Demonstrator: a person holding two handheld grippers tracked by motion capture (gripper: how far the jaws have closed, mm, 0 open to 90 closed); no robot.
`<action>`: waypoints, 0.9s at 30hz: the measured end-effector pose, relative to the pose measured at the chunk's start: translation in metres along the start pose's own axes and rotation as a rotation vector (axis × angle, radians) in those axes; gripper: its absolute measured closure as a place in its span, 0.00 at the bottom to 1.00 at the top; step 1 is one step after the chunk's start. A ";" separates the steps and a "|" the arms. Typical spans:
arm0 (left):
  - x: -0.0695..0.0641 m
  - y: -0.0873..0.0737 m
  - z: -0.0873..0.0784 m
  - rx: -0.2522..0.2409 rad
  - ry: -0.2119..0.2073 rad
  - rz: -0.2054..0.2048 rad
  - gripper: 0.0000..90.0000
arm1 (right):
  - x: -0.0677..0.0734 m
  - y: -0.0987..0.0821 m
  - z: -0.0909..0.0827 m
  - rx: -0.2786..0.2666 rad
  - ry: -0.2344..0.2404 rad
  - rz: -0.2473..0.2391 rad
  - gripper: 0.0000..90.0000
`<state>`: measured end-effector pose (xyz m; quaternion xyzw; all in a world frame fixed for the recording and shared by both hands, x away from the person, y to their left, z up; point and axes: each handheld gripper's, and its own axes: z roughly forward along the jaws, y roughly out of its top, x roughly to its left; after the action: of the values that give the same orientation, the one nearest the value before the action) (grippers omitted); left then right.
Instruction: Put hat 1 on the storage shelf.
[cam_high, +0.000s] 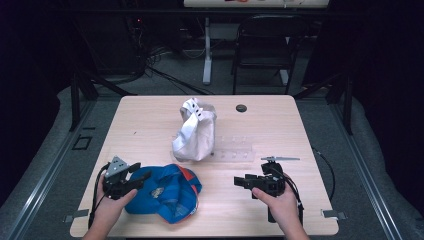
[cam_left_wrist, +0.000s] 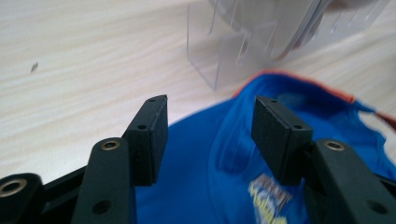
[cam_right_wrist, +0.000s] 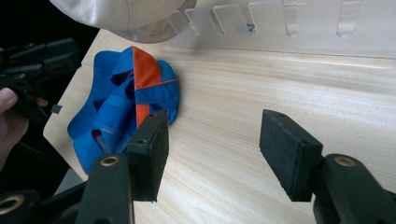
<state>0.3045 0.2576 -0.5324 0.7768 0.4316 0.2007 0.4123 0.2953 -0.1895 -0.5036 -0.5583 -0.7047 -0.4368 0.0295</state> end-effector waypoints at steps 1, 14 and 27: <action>0.001 -0.001 0.000 -0.005 0.003 0.006 0.52 | -0.002 -0.007 0.001 -0.023 0.010 0.008 0.48; 0.003 -0.003 -0.013 -0.012 0.014 -0.011 0.51 | -0.011 -0.030 0.015 -0.026 0.032 0.001 0.54; 0.016 -0.026 -0.023 0.055 0.042 -0.015 0.47 | -0.003 -0.032 0.026 0.036 0.058 0.017 0.60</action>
<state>0.2845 0.2892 -0.5411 0.7801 0.4513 0.2022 0.3832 0.2824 -0.1743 -0.5396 -0.5509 -0.7063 -0.4400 0.0638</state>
